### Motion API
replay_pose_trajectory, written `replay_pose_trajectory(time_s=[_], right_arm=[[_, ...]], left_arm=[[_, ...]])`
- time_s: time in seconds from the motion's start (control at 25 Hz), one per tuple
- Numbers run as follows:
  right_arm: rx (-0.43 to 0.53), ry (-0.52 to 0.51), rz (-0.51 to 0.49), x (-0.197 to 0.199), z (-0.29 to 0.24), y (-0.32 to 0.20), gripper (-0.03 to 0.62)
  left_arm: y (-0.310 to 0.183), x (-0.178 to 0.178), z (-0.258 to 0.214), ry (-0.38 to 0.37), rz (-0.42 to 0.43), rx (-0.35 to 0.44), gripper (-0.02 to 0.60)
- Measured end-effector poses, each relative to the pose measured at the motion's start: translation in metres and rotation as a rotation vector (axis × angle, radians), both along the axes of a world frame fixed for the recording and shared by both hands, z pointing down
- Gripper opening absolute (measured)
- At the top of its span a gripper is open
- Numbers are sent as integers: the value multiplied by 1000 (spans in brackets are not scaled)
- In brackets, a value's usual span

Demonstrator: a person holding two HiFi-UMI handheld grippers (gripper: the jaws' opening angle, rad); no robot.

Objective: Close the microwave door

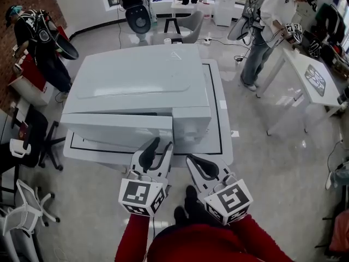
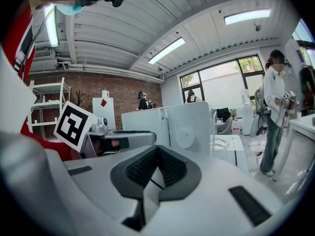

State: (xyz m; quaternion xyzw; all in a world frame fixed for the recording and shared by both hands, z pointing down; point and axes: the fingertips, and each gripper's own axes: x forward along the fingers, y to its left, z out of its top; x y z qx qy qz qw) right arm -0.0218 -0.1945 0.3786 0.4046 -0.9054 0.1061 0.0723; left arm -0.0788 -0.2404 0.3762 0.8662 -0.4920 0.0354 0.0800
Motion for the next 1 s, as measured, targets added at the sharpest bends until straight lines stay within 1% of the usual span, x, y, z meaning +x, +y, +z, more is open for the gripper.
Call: replay_pose_trajectory(time_s=[0.36,0.6,0.68,0.8,1.0], right_arm=[[-3,2,-12,-3,1,-5,12],[-3,5,-21,-9,-1,-8,12],[8,9,-28,-13,-4,-10,12],[21,-2,-29,-20,-10,-14,12],[51,-7,-54,-34,-20,-16,12]], left_arm=[[-6,1,-2,2,-12,5,150],[-7,-1,-2,34,-15,4,141],[-9,-5,-3,55,-29,-5,115],[-14,-14,-3,58,-75,-9,18],[-14,-14,-4,0,-123,15,12]])
